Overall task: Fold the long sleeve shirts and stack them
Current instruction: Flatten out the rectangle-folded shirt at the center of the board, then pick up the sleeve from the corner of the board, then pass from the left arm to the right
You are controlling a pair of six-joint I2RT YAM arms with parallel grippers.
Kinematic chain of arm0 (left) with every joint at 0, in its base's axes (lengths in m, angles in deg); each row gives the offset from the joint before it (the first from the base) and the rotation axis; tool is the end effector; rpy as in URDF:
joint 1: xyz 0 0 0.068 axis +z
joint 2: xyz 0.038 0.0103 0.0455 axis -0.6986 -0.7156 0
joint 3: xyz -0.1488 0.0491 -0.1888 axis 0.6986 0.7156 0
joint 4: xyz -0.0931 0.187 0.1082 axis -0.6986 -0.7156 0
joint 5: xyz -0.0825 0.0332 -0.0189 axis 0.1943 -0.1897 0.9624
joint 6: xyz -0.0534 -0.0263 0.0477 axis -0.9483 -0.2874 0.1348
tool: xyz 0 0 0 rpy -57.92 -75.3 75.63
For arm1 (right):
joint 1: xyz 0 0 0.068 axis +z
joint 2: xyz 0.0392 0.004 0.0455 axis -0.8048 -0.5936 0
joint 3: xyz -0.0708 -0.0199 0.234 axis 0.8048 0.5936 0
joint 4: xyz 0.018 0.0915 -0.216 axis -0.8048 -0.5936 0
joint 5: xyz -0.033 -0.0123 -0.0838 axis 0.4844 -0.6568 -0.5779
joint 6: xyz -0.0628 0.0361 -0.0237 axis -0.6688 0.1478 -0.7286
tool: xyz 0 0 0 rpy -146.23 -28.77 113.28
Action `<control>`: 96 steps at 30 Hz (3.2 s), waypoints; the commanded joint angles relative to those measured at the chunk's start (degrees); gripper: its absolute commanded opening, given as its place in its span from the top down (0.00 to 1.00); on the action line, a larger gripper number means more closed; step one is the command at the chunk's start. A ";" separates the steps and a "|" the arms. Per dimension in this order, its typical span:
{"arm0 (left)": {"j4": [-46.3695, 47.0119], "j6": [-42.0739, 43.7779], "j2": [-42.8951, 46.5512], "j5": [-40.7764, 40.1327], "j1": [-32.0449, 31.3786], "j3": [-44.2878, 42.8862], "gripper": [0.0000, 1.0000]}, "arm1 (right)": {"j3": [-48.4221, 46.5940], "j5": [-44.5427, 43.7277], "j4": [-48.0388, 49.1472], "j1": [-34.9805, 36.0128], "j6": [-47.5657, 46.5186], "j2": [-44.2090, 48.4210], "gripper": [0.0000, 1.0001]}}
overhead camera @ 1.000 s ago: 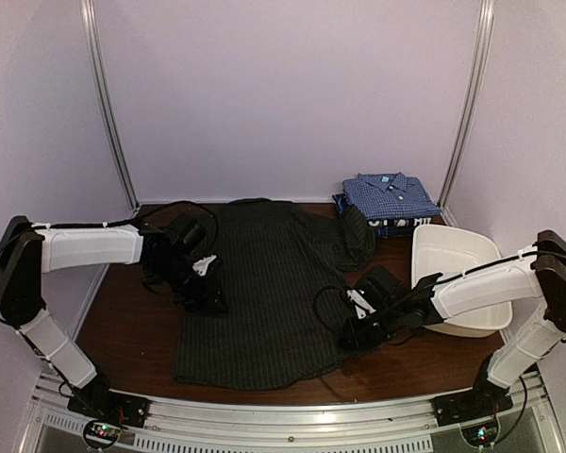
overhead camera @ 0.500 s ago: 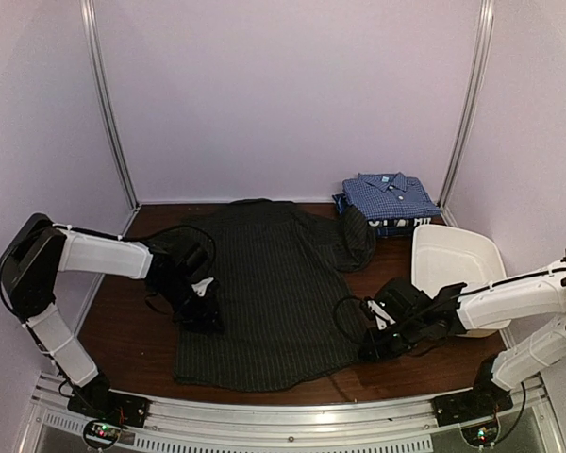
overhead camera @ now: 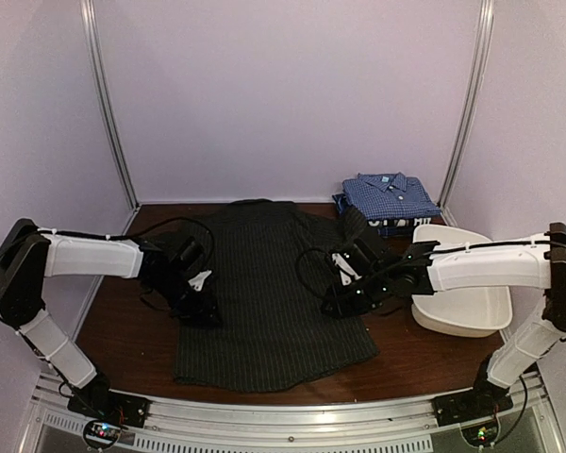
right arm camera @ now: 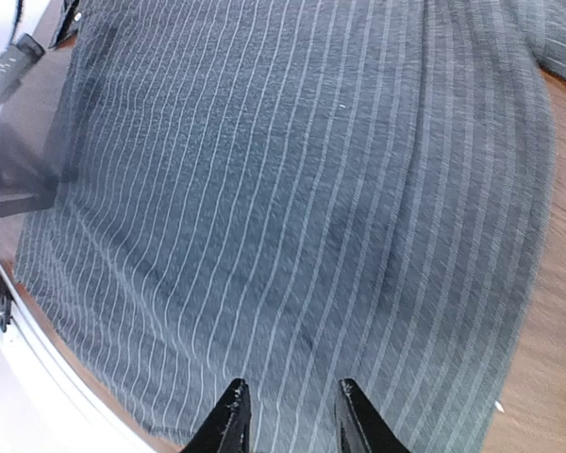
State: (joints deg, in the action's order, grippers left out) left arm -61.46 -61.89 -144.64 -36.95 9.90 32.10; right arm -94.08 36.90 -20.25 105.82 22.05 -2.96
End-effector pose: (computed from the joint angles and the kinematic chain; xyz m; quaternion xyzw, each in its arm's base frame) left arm 0.2046 -0.1711 0.1240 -0.0181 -0.9701 0.2421 0.0027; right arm 0.1768 0.2469 0.1779 -0.1692 0.9337 0.2707 0.1625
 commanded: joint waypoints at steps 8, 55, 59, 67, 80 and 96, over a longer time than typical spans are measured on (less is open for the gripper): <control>1.02 -3.23 4.75 -0.19 -0.22 7.31 0.62 | -3.19 2.43 5.85 4.37 -3.10 -14.38 0.68; 2.42 1.61 -18.53 -28.00 28.04 -22.16 0.57 | -8.68 -1.01 23.50 -3.93 -6.99 -5.35 0.31; 2.44 1.50 -20.21 -28.24 28.08 -21.13 0.58 | -7.30 -0.31 23.67 -3.97 -6.55 -5.34 0.30; 2.37 1.40 -21.45 -30.49 28.02 -18.95 0.86 | -7.07 0.71 26.13 -3.98 -5.27 -6.29 0.30; -6.03 3.53 -11.05 -32.43 28.07 -26.44 1.00 | -7.16 0.76 29.77 -3.78 -2.98 -8.50 0.30; -4.97 -0.07 0.61 -4.41 27.09 -27.89 1.00 | -12.34 2.09 32.58 -2.60 -2.74 -12.61 0.28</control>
State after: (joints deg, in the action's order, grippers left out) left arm -70.46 -58.87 -147.59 -55.46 37.52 2.53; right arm -103.64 38.35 9.67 102.49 19.01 -14.22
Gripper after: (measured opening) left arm 0.021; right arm 0.715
